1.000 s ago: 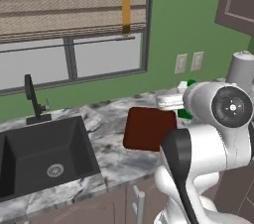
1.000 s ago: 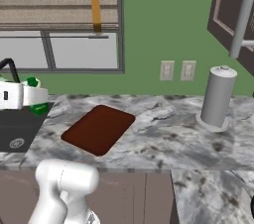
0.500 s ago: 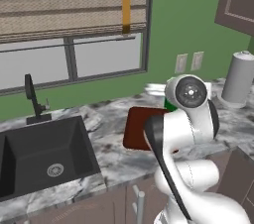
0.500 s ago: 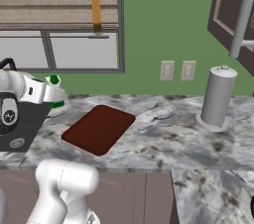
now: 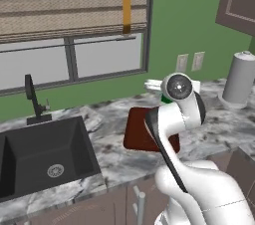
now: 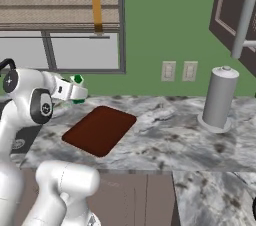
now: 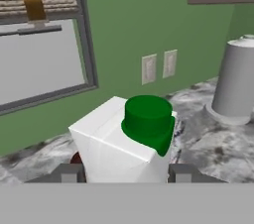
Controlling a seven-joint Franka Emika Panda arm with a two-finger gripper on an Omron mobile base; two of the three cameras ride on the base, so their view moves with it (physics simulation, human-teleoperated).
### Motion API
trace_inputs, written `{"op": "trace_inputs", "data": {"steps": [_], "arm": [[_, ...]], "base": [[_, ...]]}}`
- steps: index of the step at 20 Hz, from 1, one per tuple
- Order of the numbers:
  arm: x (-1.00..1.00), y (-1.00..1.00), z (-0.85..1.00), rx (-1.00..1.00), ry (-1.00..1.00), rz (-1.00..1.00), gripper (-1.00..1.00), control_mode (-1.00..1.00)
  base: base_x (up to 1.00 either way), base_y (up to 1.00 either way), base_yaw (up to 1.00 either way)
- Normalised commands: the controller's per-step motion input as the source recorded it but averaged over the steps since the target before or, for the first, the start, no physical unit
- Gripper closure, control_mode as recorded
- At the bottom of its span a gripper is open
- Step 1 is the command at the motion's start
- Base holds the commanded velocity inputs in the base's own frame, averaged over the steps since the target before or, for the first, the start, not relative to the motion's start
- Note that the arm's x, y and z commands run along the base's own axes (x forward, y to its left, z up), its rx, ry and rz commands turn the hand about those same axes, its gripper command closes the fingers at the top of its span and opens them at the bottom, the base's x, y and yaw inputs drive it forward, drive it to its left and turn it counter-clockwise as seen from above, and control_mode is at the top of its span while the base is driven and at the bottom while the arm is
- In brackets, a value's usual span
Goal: Take out the milk from the fridge and place it on the tray on the counter. Then take the sugar cube near the tray and place it in the tray.
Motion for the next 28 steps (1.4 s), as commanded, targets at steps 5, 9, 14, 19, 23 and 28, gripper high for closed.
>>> {"op": "trace_inputs", "data": {"steps": [5, 9, 14, 19, 23, 28], "arm": [[0.88, -0.36, -0.36, 0.15, 0.05, 0.0, 1.0, -1.0], [0.87, -0.53, -0.4, 0.14, 0.04, 0.0, 1.0, -1.0], [0.53, -0.21, -0.42, 0.0, 0.0, 0.16, 1.0, -1.0], [0.05, 0.0, -0.32, -0.03, 0.0, 0.38, 1.0, -1.0], [0.13, -0.03, -0.17, 0.0, -0.01, 0.47, 1.0, -1.0], [0.23, 0.0, -0.29, -0.05, -0.02, 0.46, 1.0, -1.0]], "base": [[0.0, 0.0, 0.0], [0.0, 0.0, 0.0], [0.0, 0.0, 0.0], [0.0, 0.0, 0.0], [0.0, 0.0, 0.0], [0.0, 0.0, 0.0]]}}
